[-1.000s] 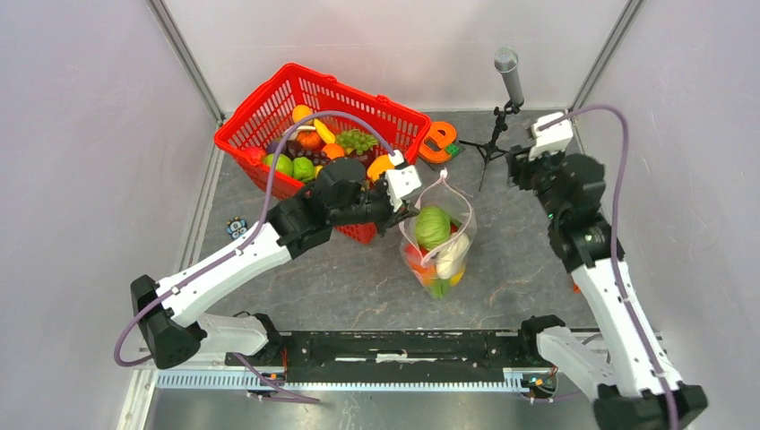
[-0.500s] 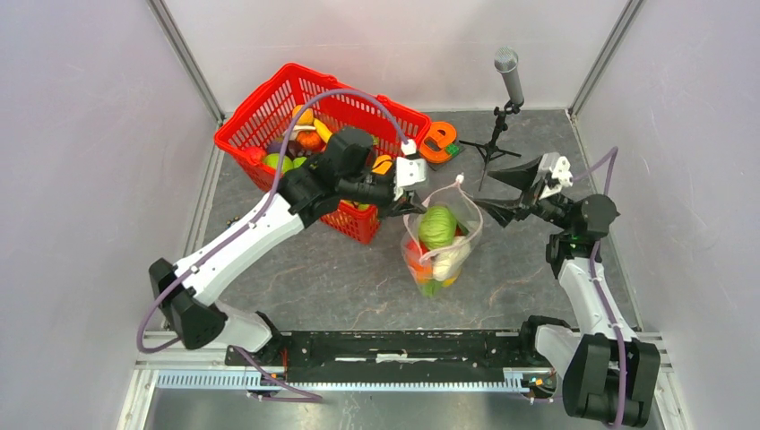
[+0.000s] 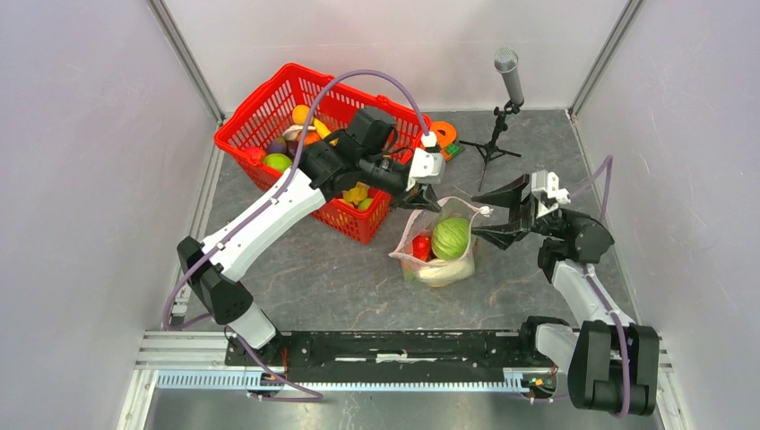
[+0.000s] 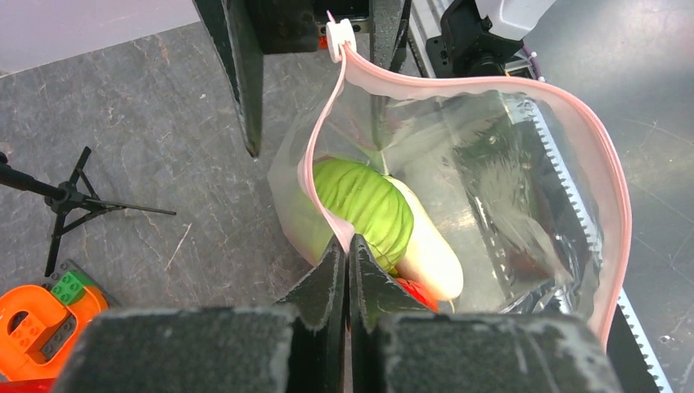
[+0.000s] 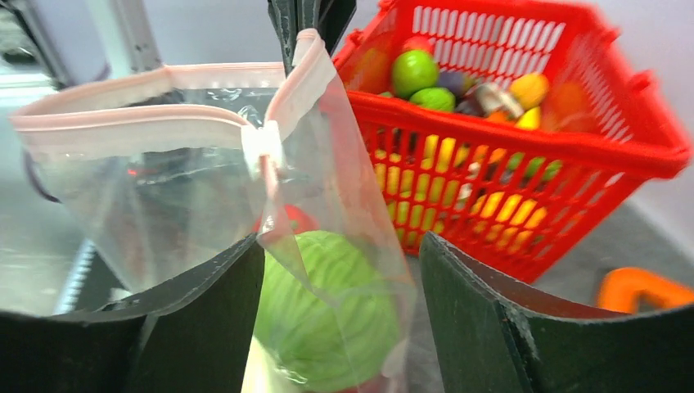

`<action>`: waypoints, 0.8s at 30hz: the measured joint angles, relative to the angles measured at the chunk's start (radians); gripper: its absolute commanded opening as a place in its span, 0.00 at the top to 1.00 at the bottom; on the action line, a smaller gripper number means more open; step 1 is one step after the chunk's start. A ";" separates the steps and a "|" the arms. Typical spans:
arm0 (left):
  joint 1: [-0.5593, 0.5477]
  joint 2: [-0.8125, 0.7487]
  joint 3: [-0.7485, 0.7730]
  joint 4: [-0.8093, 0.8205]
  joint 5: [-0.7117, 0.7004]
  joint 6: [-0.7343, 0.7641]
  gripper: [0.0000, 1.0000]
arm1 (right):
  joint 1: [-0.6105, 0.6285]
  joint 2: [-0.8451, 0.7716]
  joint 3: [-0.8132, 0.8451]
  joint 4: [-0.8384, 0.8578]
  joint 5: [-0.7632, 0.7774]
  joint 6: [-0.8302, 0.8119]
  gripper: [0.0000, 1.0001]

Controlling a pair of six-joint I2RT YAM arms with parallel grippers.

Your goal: Place the food in the zip-top bag and seal the zipper

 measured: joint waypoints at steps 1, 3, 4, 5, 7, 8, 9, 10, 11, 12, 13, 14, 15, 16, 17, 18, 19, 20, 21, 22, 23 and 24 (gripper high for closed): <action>0.000 0.007 0.008 -0.005 0.001 0.005 0.98 | 0.009 0.016 0.000 0.021 -0.007 0.073 0.33; 0.000 0.016 0.017 -0.013 0.001 0.014 0.98 | 0.019 0.046 0.005 0.034 -0.018 0.170 0.41; 0.000 0.018 0.017 -0.016 0.001 0.019 0.98 | 0.021 0.058 0.010 0.035 -0.019 0.211 0.43; 0.000 0.018 0.018 -0.021 0.000 0.022 0.98 | 0.022 0.066 0.014 0.035 -0.019 0.243 0.43; 0.000 0.018 0.018 -0.024 -0.001 0.028 0.98 | 0.023 0.072 0.024 0.036 -0.019 0.306 0.43; 0.000 0.018 0.018 -0.024 -0.001 0.031 0.98 | 0.023 0.072 0.030 0.038 -0.019 0.330 0.45; 0.000 0.018 0.019 -0.026 -0.001 0.034 0.98 | 0.023 0.071 0.037 0.040 -0.019 0.352 0.44; 0.000 0.018 0.019 -0.028 -0.001 0.037 0.98 | 0.023 0.070 0.044 0.042 -0.019 0.370 0.44; 0.000 0.018 0.019 -0.030 -0.001 0.037 0.98 | 0.023 0.068 0.052 0.042 -0.017 0.388 0.44; 0.000 0.018 0.019 -0.032 -0.001 0.038 0.98 | 0.023 0.065 0.061 0.043 -0.016 0.404 0.46; 0.000 0.018 0.019 -0.033 -0.001 0.038 0.98 | 0.023 0.061 0.066 0.043 -0.014 0.417 0.49; 0.000 0.018 0.019 -0.033 -0.001 0.038 0.98 | 0.023 0.058 0.069 0.044 -0.014 0.425 0.54; 0.000 0.018 0.019 -0.033 -0.001 0.038 0.98 | 0.023 0.055 0.071 0.045 -0.014 0.434 0.58; 0.000 0.018 0.019 -0.033 0.000 0.038 0.98 | 0.023 0.053 0.074 0.047 -0.013 0.444 0.62; 0.000 0.018 0.019 -0.033 0.000 0.039 0.98 | 0.023 0.053 0.075 0.047 -0.013 0.451 0.67; 0.000 0.018 0.019 -0.033 0.000 0.039 0.98 | 0.023 0.054 0.075 0.048 -0.013 0.459 0.74; 0.000 0.018 0.019 -0.034 0.000 0.039 0.98 | 0.025 0.054 0.075 0.048 -0.014 0.466 0.83; 0.000 0.018 0.019 -0.034 0.000 0.039 0.98 | 0.025 0.054 0.075 0.049 -0.014 0.471 0.89; 0.000 0.018 0.019 -0.034 0.000 0.039 0.98 | 0.026 0.054 0.075 0.050 -0.014 0.478 0.97; 0.000 0.018 0.019 -0.034 -0.001 0.039 0.98 | 0.027 0.054 0.075 0.050 -0.013 0.482 1.00; 0.000 0.018 0.019 -0.035 -0.001 0.039 0.98 | 0.027 0.053 0.075 0.050 -0.013 0.486 1.00; 0.000 0.018 0.019 -0.036 -0.002 0.039 0.93 | 0.028 0.053 0.075 0.050 -0.012 0.491 1.00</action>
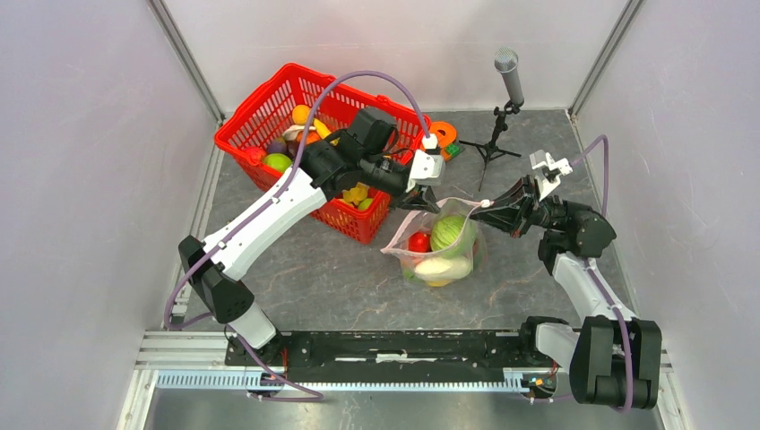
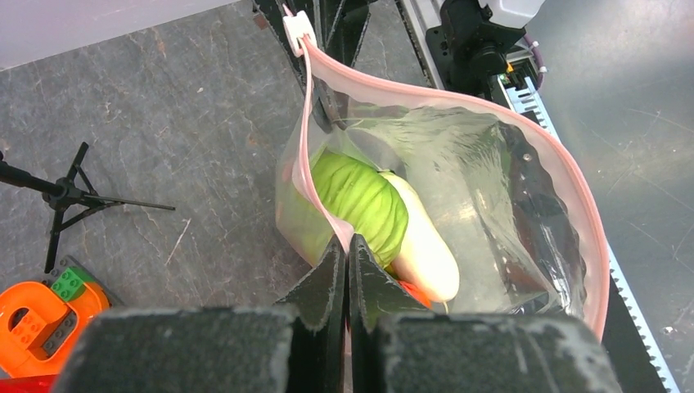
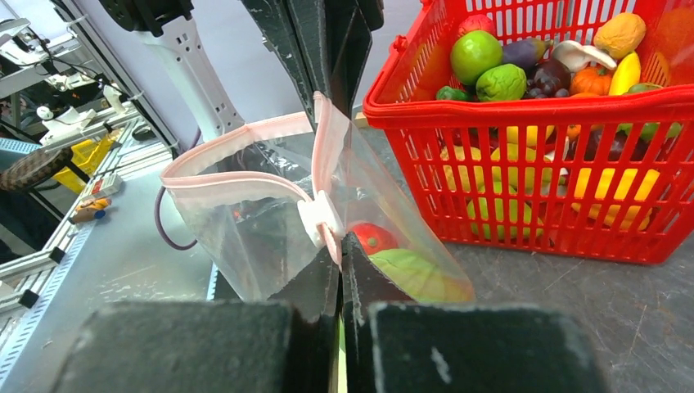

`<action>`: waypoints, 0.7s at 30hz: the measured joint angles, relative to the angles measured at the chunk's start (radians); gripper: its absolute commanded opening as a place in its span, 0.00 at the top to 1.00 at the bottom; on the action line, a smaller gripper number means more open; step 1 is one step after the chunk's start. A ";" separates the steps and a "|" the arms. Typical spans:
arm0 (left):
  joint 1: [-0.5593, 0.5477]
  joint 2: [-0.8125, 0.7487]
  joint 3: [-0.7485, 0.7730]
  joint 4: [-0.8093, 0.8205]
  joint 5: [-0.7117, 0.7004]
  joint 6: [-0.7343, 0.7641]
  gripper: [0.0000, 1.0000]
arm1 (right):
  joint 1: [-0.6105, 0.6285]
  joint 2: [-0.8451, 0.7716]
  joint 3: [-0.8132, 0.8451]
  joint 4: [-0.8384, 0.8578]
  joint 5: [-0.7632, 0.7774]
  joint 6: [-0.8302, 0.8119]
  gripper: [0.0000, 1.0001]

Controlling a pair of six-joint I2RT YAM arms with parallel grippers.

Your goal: Place the food in the zip-top bag and seal the zipper

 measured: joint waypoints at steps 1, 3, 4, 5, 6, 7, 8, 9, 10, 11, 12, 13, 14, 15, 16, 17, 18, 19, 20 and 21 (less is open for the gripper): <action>0.000 0.000 0.000 -0.001 -0.002 0.000 0.89 | 0.000 -0.002 0.000 0.000 0.000 0.004 1.00; 0.000 0.000 0.000 0.000 -0.010 -0.002 0.70 | 0.002 -0.009 0.000 0.000 0.001 0.008 1.00; 0.000 -0.001 0.000 0.006 -0.026 -0.011 0.39 | 0.002 -0.015 0.000 0.000 0.002 0.010 1.00; 0.000 -0.004 -0.002 0.018 -0.040 -0.021 0.18 | 0.002 -0.020 0.000 0.000 0.003 0.013 1.00; 0.000 -0.008 -0.003 0.031 -0.054 -0.032 0.16 | 0.002 -0.025 0.000 0.000 0.005 0.016 1.00; 0.000 -0.017 -0.013 0.061 -0.077 -0.063 0.13 | 0.002 -0.030 0.000 0.000 0.007 0.021 1.00; 0.000 -0.035 -0.030 0.093 -0.102 -0.093 0.08 | 0.002 -0.035 0.000 0.000 0.009 0.024 1.00; 0.000 -0.050 -0.044 0.114 -0.119 -0.113 0.06 | 0.002 -0.042 0.000 0.000 0.012 0.028 1.00; 0.000 -0.072 -0.064 0.151 -0.144 -0.142 0.06 | 0.002 -0.048 0.000 0.000 0.014 0.030 1.00; 0.000 -0.098 -0.083 0.187 -0.167 -0.172 0.06 | 0.002 -0.053 0.000 0.000 0.016 0.031 1.00; 0.000 -0.124 -0.100 0.225 -0.186 -0.203 0.06 | 0.002 -0.060 0.000 0.000 0.019 0.030 1.00; 0.000 -0.143 -0.111 0.258 -0.192 -0.231 0.06 | 0.002 -0.066 0.000 0.000 0.022 0.027 1.00; 0.000 -0.165 -0.117 0.294 -0.196 -0.263 0.06 | 0.002 -0.073 0.000 0.000 0.024 0.017 1.00; 0.000 -0.181 -0.117 0.328 -0.196 -0.294 0.06 | 0.002 -0.082 0.000 0.000 0.026 -0.002 1.00; 0.000 -0.196 -0.113 0.372 -0.195 -0.334 0.06 | 0.002 -0.094 0.000 0.000 0.028 -0.027 1.00; -0.002 -0.202 -0.107 0.394 -0.194 -0.359 0.06 | 0.002 -0.107 0.000 -0.003 0.029 -0.059 1.00; -0.005 -0.204 -0.093 0.415 -0.191 -0.389 0.06 | 0.002 -0.129 0.000 -0.024 0.031 -0.112 1.00; -0.014 -0.200 -0.074 0.439 -0.191 -0.421 0.06 | 0.002 -0.161 0.000 -0.082 0.034 -0.185 1.00; -0.023 -0.195 -0.064 0.452 -0.192 -0.438 0.06 | 0.003 -0.193 0.003 -0.161 0.039 -0.276 1.00; -0.039 -0.185 -0.049 0.455 -0.194 -0.453 0.06 | 0.004 -0.232 0.023 -0.315 0.050 -0.418 1.00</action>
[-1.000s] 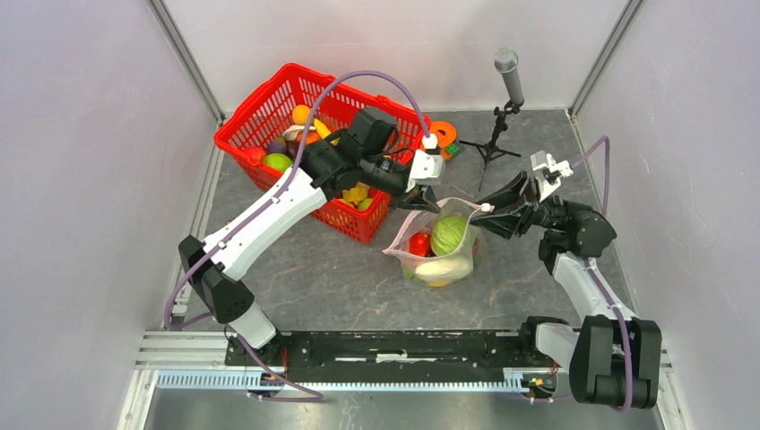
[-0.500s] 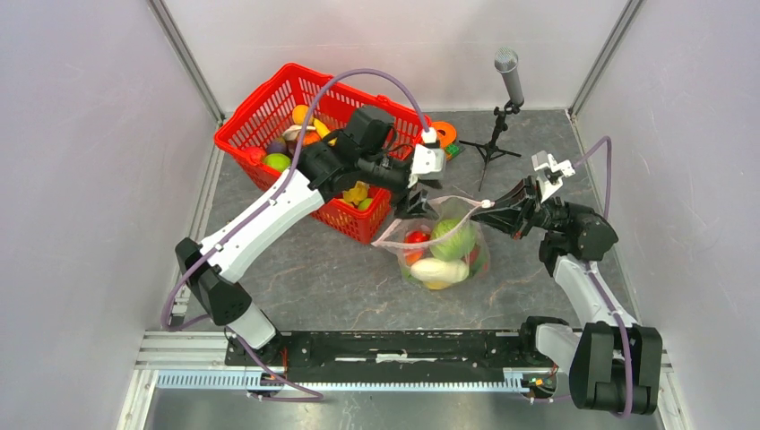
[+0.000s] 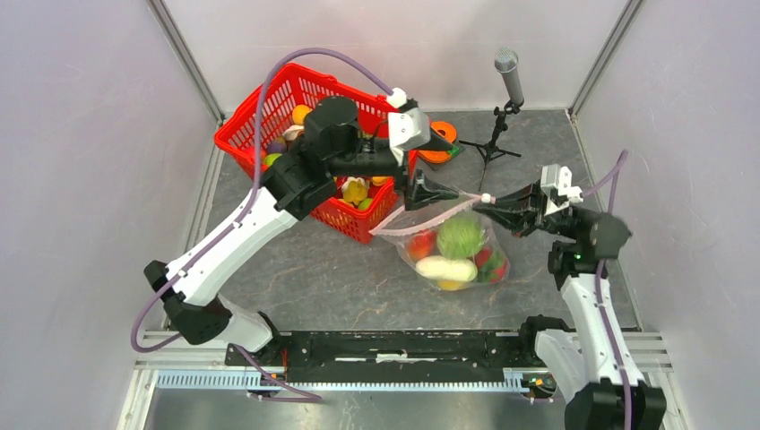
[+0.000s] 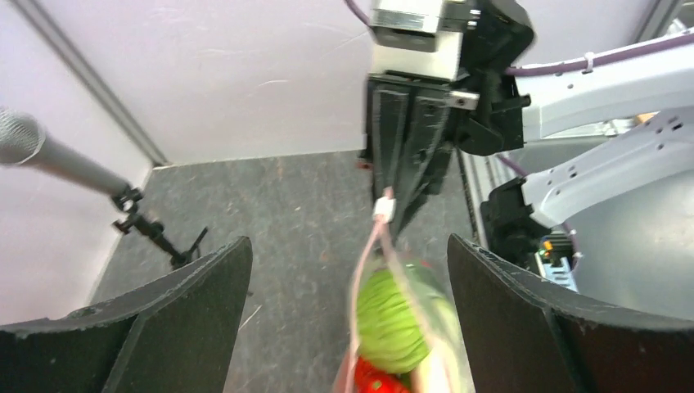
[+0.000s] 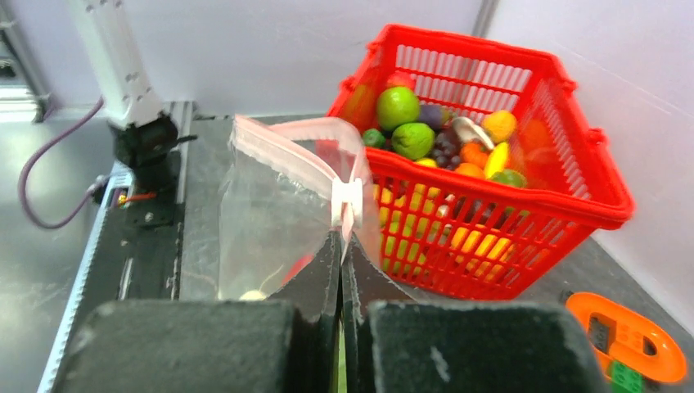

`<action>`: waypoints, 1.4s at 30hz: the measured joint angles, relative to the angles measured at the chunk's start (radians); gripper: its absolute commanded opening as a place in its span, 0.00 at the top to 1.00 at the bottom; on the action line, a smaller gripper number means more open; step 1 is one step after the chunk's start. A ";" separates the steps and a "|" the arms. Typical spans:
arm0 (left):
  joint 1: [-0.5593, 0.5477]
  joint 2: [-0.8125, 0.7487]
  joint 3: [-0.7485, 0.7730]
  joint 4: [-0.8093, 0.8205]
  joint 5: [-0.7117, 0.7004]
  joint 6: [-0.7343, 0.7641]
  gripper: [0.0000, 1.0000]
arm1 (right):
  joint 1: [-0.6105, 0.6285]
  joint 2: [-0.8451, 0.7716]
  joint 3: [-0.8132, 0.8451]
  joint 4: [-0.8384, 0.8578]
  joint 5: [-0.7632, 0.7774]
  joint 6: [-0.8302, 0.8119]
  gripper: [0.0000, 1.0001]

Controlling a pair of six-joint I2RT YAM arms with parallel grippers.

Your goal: Place the food in the zip-top bag and seal the zipper

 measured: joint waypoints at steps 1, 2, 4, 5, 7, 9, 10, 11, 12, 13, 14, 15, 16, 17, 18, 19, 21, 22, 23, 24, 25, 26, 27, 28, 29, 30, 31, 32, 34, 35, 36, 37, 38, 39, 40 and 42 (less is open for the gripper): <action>-0.019 0.013 0.018 -0.001 -0.007 -0.008 0.06 | 0.001 -0.022 0.029 -0.144 0.014 -0.130 1.00; -0.038 0.026 0.032 -0.002 -0.016 -0.013 0.06 | 0.010 -0.040 0.083 -0.341 0.038 -0.288 1.00; -0.081 0.063 0.059 -0.004 -0.037 -0.015 0.06 | 0.027 -0.039 0.209 -0.676 0.089 -0.558 1.00; -0.100 0.080 0.066 -0.006 -0.043 -0.016 0.07 | 0.033 -0.033 0.250 -0.776 0.108 -0.640 1.00; -0.129 0.114 0.071 -0.016 -0.048 -0.018 0.07 | 0.045 -0.031 0.284 -0.924 0.138 -0.771 1.00; -0.145 0.139 0.071 -0.032 -0.058 -0.019 0.08 | 0.052 -0.034 0.281 -1.031 0.151 -0.850 1.00; -0.151 0.149 0.071 -0.037 -0.072 -0.020 0.08 | 0.052 -0.033 0.278 -1.075 0.156 -0.881 1.00; -0.154 0.158 0.071 -0.039 -0.082 -0.020 0.09 | 0.053 -0.032 0.277 -1.115 0.161 -0.906 1.00; -0.158 0.163 0.071 -0.041 -0.096 -0.021 0.10 | 0.055 -0.032 0.277 -1.147 0.168 -0.929 1.00; -0.159 0.167 0.071 -0.041 -0.105 -0.021 0.12 | 0.056 -0.032 0.277 -1.171 0.174 -0.950 1.00; -0.161 0.169 0.072 -0.043 -0.114 -0.021 0.14 | 0.056 -0.034 0.277 -1.186 0.176 -0.965 1.00; -0.161 0.170 0.077 -0.047 -0.128 -0.020 0.16 | 0.056 -0.035 0.277 -1.199 0.182 -0.980 1.00; -0.162 0.171 0.081 -0.051 -0.135 -0.020 0.17 | 0.058 -0.036 0.277 -1.209 0.183 -0.990 1.00; -0.162 0.171 0.087 -0.058 -0.147 -0.019 0.19 | 0.058 -0.035 0.277 -1.221 0.186 -1.001 1.00; -0.162 0.171 0.092 -0.061 -0.152 -0.018 0.22 | 0.058 -0.035 0.277 -1.230 0.187 -1.009 1.00; -0.162 0.172 0.097 -0.063 -0.156 -0.014 0.23 | 0.060 -0.035 0.277 -1.239 0.189 -1.016 1.00; -0.162 0.176 0.105 -0.072 -0.164 -0.002 0.28 | 0.064 -0.035 0.277 -1.251 0.190 -1.029 1.00; -0.162 0.179 0.109 -0.078 -0.167 0.005 0.29 | 0.064 -0.036 0.277 -1.257 0.191 -1.032 1.00; -0.162 0.184 0.116 -0.089 -0.167 0.017 0.31 | 0.064 -0.037 0.277 -1.261 0.192 -1.037 1.00; -0.162 0.193 0.124 -0.101 -0.164 0.030 0.31 | 0.064 -0.038 0.277 -1.265 0.193 -1.038 1.00; -0.162 0.201 0.133 -0.113 -0.156 0.042 0.33 | 0.064 -0.039 0.277 -1.269 0.193 -1.041 1.00; -0.162 0.215 0.150 -0.135 -0.146 0.058 0.37 | 0.064 -0.041 0.277 -1.273 0.193 -1.045 1.00; -0.162 0.229 0.164 -0.152 -0.141 0.071 0.39 | 0.064 -0.043 0.277 -1.277 0.194 -1.047 1.00; -0.162 0.240 0.175 -0.166 -0.136 0.081 0.40 | 0.065 -0.045 0.277 -1.282 0.194 -1.051 1.00; -0.163 0.256 0.193 -0.188 -0.125 0.096 0.44 | 0.065 -0.048 0.277 -1.286 0.194 -1.054 1.00; -0.163 0.270 0.206 -0.206 -0.118 0.108 0.51 | 0.065 -0.050 0.278 -1.289 0.194 -1.057 1.00; -0.163 0.284 0.219 -0.226 -0.113 0.118 0.52 | 0.065 -0.051 0.278 -1.292 0.194 -1.059 1.00; -0.163 0.296 0.229 -0.244 -0.108 0.129 0.52 | 0.065 -0.052 0.278 -1.295 0.194 -1.061 1.00; -0.163 0.310 0.238 -0.264 -0.101 0.142 0.52 | 0.065 -0.053 0.278 -1.303 0.195 -1.064 1.00; -0.163 0.313 0.241 -0.268 -0.101 0.148 0.54 | 0.065 -0.053 0.278 -1.308 0.198 -1.065 1.00; -0.163 0.314 0.242 -0.272 -0.101 0.153 0.57 | 0.065 -0.053 0.278 -1.312 0.198 -1.066 1.00; -0.163 0.314 0.242 -0.274 -0.102 0.157 0.60 | 0.064 -0.053 0.278 -1.315 0.198 -1.068 1.00; -0.163 0.314 0.243 -0.276 -0.104 0.161 0.59 | 0.065 -0.053 0.278 -1.317 0.198 -1.069 1.00; -0.163 0.314 0.244 -0.279 -0.108 0.164 0.50 | 0.065 -0.053 0.278 -1.318 0.198 -1.070 1.00; -0.163 0.314 0.244 -0.281 -0.113 0.167 0.38 | 0.065 -0.053 0.278 -1.318 0.199 -1.072 1.00; -0.163 0.314 0.245 -0.282 -0.123 0.182 0.34 | 0.065 -0.053 0.278 -1.323 0.200 -1.073 1.00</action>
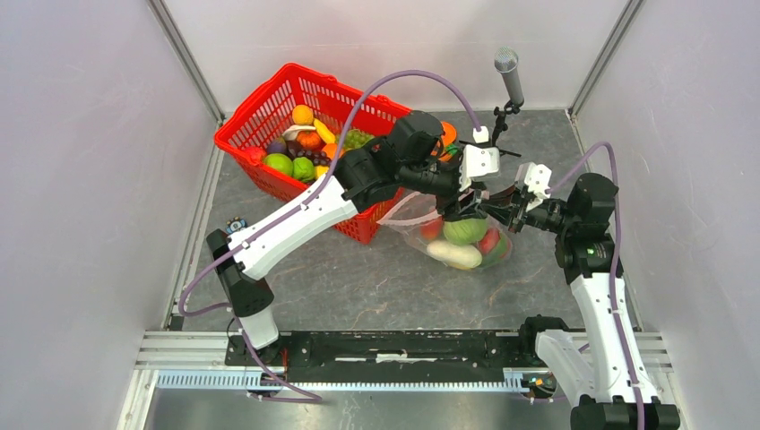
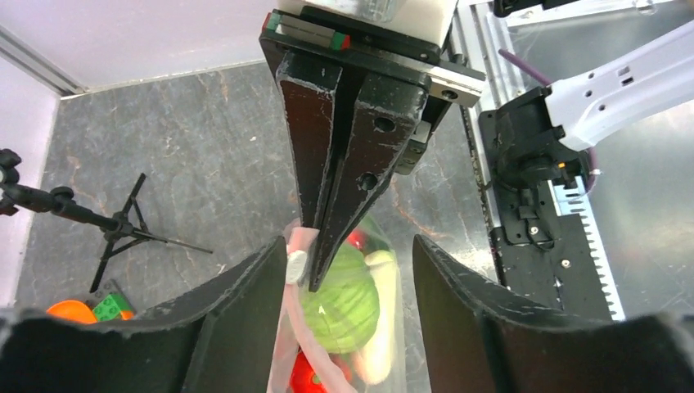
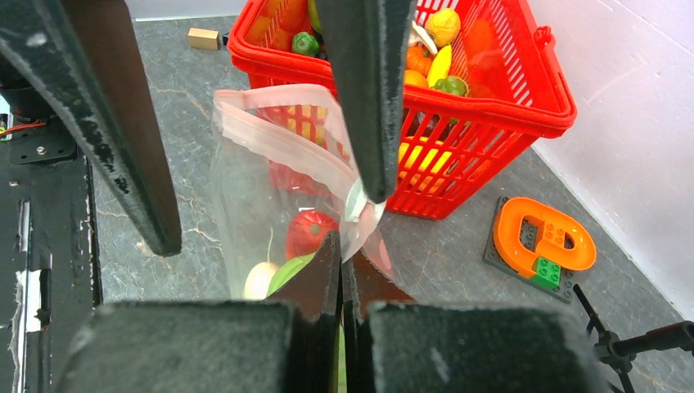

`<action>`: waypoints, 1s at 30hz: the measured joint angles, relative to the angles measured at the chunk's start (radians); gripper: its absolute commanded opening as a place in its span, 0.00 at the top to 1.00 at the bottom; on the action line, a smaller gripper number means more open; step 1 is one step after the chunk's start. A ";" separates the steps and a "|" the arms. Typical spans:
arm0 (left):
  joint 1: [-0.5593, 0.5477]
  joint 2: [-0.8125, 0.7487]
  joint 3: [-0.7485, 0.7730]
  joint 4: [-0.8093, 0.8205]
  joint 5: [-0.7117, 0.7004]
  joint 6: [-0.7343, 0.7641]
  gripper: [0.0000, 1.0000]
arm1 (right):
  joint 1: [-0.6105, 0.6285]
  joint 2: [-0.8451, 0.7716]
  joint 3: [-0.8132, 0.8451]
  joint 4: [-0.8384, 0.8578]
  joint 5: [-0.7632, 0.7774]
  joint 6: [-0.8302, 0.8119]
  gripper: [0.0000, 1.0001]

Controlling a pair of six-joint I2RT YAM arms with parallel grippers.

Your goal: Place the food in the zip-top bag and seal the zipper

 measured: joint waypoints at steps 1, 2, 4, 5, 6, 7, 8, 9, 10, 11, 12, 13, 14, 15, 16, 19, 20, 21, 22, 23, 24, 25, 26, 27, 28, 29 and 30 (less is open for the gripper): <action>0.000 0.000 0.000 0.000 -0.004 0.000 0.34 | 0.000 0.000 0.000 -0.001 0.000 -0.001 1.00; -0.001 0.000 0.000 0.000 -0.010 0.000 0.32 | 0.000 0.000 0.000 -0.002 0.000 -0.002 1.00; -0.002 0.000 -0.002 0.005 -0.026 0.000 0.29 | 0.000 0.000 0.000 -0.003 0.000 -0.004 1.00; -0.002 -0.002 -0.007 0.016 -0.031 -0.001 0.29 | 0.000 0.000 0.001 -0.003 0.000 -0.006 1.00; -0.002 -0.005 -0.019 0.038 -0.039 -0.001 0.29 | 0.000 0.000 0.002 -0.003 -0.001 -0.008 1.00; -0.002 -0.010 -0.037 0.059 -0.049 -0.002 0.30 | 0.000 0.000 0.004 -0.005 -0.002 -0.010 1.00; -0.002 -0.014 -0.054 0.077 -0.056 -0.002 0.35 | 0.000 0.000 0.006 -0.006 -0.002 -0.013 1.00; -0.002 -0.017 -0.067 0.089 -0.064 -0.002 0.41 | 0.001 0.000 0.008 -0.009 -0.003 -0.016 1.00; -0.002 -0.016 -0.072 0.095 -0.074 -0.003 0.43 | 0.003 0.000 0.009 -0.011 -0.003 -0.018 1.00; -0.002 -0.016 -0.077 0.098 -0.082 -0.003 0.43 | 0.003 0.000 0.010 -0.014 -0.003 -0.020 1.00; -0.002 -0.016 -0.079 0.097 -0.084 -0.003 0.46 | 0.004 -0.001 0.011 -0.018 -0.003 -0.022 1.00; -0.002 -0.016 -0.078 0.097 -0.085 -0.002 0.49 | 0.004 -0.001 0.011 -0.018 -0.003 -0.025 1.00; -0.002 -0.015 -0.077 0.096 -0.085 -0.002 0.51 | 0.004 -0.001 0.011 -0.019 -0.003 -0.026 1.00; -0.001 -0.014 -0.076 0.093 -0.084 -0.002 0.52 | 0.004 -0.001 0.011 -0.019 -0.003 -0.026 1.00; 0.000 -0.014 -0.076 0.091 -0.083 -0.002 0.55 | 0.004 -0.001 0.011 -0.019 -0.003 -0.027 1.00; 0.000 -0.014 -0.076 0.086 -0.080 -0.002 0.64 | 0.004 -0.001 0.011 -0.020 -0.003 -0.029 1.00; 0.002 -0.014 -0.076 0.086 -0.079 -0.002 0.67 | 0.004 -0.001 0.011 -0.020 -0.003 -0.029 1.00; 0.002 -0.014 -0.076 0.085 -0.079 -0.002 0.70 | 0.004 -0.001 0.011 -0.021 -0.003 -0.030 1.00; 0.003 -0.014 -0.076 0.084 -0.079 -0.001 0.71 | 0.004 -0.001 0.011 -0.021 -0.002 -0.032 1.00; 0.005 -0.014 -0.076 0.080 -0.079 -0.001 0.73 | 0.004 -0.001 0.011 -0.021 -0.002 -0.033 1.00; 0.007 -0.014 -0.076 0.075 -0.079 -0.001 0.75 | 0.004 -0.001 0.011 -0.021 -0.002 -0.034 1.00; 0.009 -0.014 -0.076 0.069 -0.079 -0.001 0.76 | 0.004 -0.001 0.011 -0.021 0.000 -0.035 1.00; 0.012 -0.014 -0.076 0.066 -0.079 -0.001 0.78 | 0.004 -0.001 0.011 -0.021 0.002 -0.035 1.00; 0.014 -0.014 -0.076 0.061 -0.079 -0.001 0.78 | 0.005 -0.001 0.011 -0.021 0.009 -0.036 1.00; 0.018 -0.014 -0.076 0.060 -0.079 -0.001 0.78 | 0.005 -0.001 0.011 -0.020 0.015 -0.036 1.00; 0.020 -0.014 -0.076 0.057 -0.079 -0.001 0.79 | 0.005 -0.001 0.011 -0.020 0.019 -0.035 1.00; 0.021 -0.014 -0.076 0.055 -0.079 -0.001 0.80 | 0.006 -0.002 0.011 -0.020 0.025 -0.035 1.00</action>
